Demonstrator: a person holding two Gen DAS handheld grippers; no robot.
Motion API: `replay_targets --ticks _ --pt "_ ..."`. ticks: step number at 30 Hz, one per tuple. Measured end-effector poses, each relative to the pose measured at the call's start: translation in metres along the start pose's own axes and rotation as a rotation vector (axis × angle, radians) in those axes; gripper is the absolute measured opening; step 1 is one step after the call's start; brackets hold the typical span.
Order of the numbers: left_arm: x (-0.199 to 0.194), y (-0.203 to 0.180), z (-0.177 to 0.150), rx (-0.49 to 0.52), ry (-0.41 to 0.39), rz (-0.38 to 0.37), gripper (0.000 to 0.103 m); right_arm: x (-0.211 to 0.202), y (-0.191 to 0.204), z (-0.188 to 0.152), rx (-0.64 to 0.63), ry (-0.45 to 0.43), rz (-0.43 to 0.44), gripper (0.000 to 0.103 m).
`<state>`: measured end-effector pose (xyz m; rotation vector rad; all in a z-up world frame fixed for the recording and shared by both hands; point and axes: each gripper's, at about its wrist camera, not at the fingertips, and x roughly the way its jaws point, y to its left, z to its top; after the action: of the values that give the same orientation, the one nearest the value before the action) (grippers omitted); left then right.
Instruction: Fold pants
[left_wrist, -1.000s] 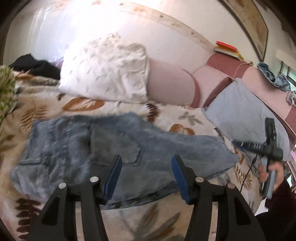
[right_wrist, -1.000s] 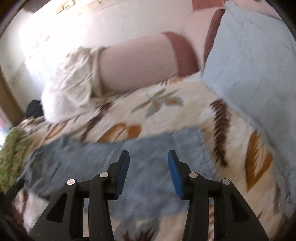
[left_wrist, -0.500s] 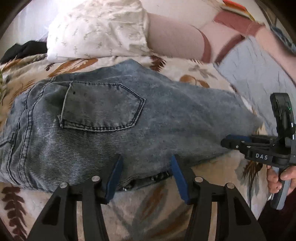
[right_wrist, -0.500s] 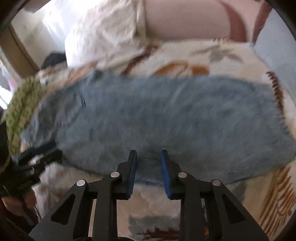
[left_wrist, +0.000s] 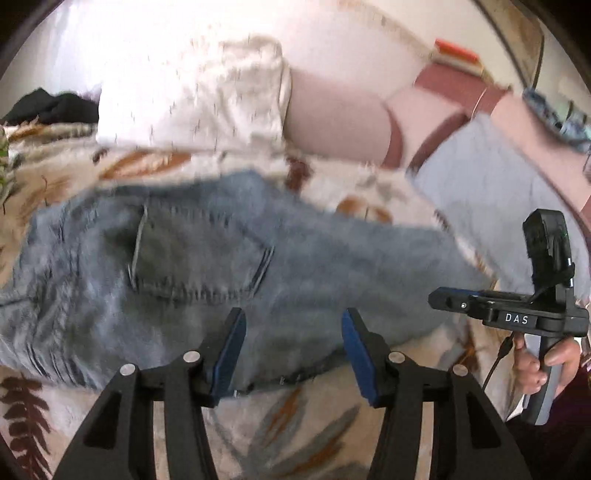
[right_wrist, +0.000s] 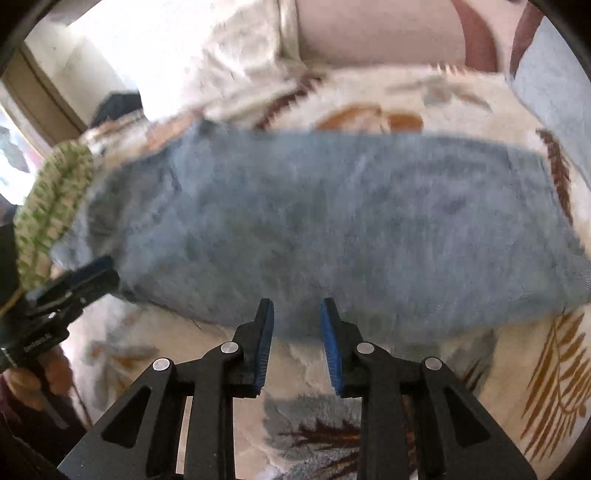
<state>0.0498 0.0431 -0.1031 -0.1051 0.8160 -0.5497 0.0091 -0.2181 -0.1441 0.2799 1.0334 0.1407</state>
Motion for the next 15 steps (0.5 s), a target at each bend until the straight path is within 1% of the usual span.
replay_targets --ticks 2,4,5,8,10,12,15 --pt "-0.002 0.000 0.003 -0.011 -0.039 0.003 0.057 -0.011 0.004 0.009 -0.011 -0.051 0.037 0.025" --pt "0.001 0.002 0.005 -0.020 -0.041 0.027 0.057 -0.016 0.010 0.019 -0.015 -0.088 0.083 0.027" --pt "0.004 0.004 0.006 -0.020 -0.038 0.046 0.057 -0.016 0.011 0.024 -0.018 -0.093 0.099 0.027" --pt "0.009 0.011 0.004 -0.029 -0.023 0.111 0.057 -0.005 0.025 0.049 -0.027 -0.079 0.150 0.028" --pt "0.011 0.017 0.002 -0.032 -0.016 0.148 0.057 0.010 0.040 0.075 -0.039 -0.055 0.186 0.033" --pt "0.015 0.023 0.001 -0.041 0.010 0.164 0.057 0.026 0.057 0.099 -0.065 -0.027 0.189 0.034" --pt "0.026 0.032 -0.002 -0.054 0.064 0.165 0.057 0.047 0.079 0.129 -0.112 -0.006 0.202 0.034"
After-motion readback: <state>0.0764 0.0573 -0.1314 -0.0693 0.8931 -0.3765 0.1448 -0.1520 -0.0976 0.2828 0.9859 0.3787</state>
